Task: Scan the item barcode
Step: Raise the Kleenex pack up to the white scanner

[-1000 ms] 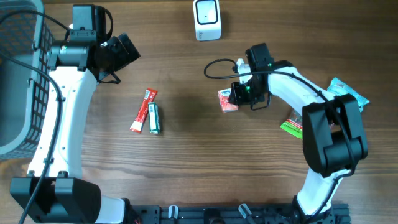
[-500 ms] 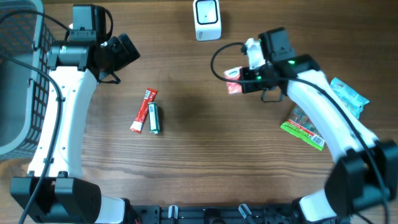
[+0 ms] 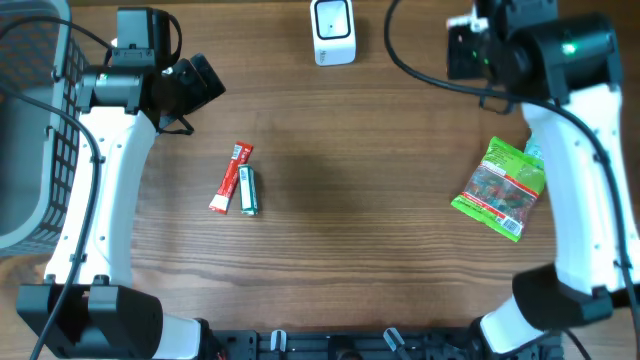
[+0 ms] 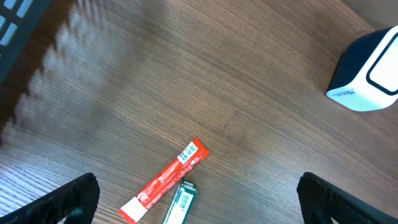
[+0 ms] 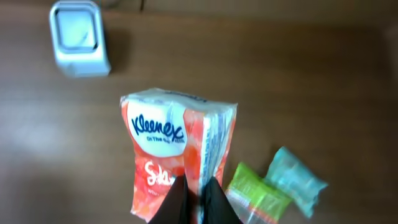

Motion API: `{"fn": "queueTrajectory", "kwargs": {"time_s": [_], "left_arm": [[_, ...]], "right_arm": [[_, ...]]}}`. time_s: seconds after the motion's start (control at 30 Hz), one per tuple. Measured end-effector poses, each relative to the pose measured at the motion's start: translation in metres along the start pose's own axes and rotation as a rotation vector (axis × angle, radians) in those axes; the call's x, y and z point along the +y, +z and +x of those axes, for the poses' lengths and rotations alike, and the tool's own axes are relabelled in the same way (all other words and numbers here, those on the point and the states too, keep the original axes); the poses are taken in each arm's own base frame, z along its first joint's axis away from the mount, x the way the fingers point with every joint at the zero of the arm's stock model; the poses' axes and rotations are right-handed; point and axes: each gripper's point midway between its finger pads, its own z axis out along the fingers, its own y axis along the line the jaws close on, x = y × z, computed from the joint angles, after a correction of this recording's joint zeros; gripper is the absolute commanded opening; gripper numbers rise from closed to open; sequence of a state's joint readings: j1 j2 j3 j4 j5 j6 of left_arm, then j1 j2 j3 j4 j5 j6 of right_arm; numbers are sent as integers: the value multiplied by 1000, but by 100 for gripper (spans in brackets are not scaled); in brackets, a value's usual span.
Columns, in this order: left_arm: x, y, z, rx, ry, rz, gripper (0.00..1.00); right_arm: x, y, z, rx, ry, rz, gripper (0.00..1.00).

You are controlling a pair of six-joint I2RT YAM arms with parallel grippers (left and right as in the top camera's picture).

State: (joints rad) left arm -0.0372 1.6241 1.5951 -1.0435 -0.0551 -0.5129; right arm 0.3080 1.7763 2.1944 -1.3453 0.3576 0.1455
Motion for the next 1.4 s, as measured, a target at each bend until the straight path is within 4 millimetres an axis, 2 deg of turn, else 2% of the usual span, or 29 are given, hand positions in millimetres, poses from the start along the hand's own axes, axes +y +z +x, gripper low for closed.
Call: {"fn": "queueTrajectory", "kwargs": {"time_s": [0.07, 0.13, 0.2, 0.33, 0.43, 0.47, 0.57, 0.67, 0.83, 0.93, 1.0, 1.2, 1.4], "left_arm": [[0, 0, 0, 0, 0, 0, 100], [0, 0, 0, 0, 0, 0, 100], [0, 0, 0, 0, 0, 0, 100], [0, 0, 0, 0, 0, 0, 100], [0, 0, 0, 0, 0, 0, 100], [0, 0, 0, -1, 0, 0, 100], [0, 0, 0, 0, 0, 0, 100], [0, 0, 0, 1, 0, 0, 100], [0, 0, 0, 0, 0, 0, 100], [0, 0, 0, 0, 0, 0, 100], [0, 0, 0, 0, 0, 0, 100], [0, 0, 0, 0, 0, 0, 100], [0, 0, 0, 0, 0, 0, 100]], "right_arm": [[14, 15, -17, -51, -44, 31, 4], [40, 31, -30, -97, -111, 55, 4], [75, 41, -45, -170, -204, 92, 4], [130, 53, -63, -281, -355, 177, 4], [166, 77, -67, -323, -472, 225, 4], [175, 91, -66, -320, -512, 241, 4], [192, 129, -61, -310, -604, 281, 4], [205, 161, -55, -302, -686, 316, 4], [225, 201, -47, -307, -804, 352, 6], [229, 220, -40, -292, -871, 368, 8], [228, 228, -38, -286, -887, 376, 5], [214, 238, -41, -268, -909, 393, 5], [211, 247, -42, -270, -913, 345, 4]]}}
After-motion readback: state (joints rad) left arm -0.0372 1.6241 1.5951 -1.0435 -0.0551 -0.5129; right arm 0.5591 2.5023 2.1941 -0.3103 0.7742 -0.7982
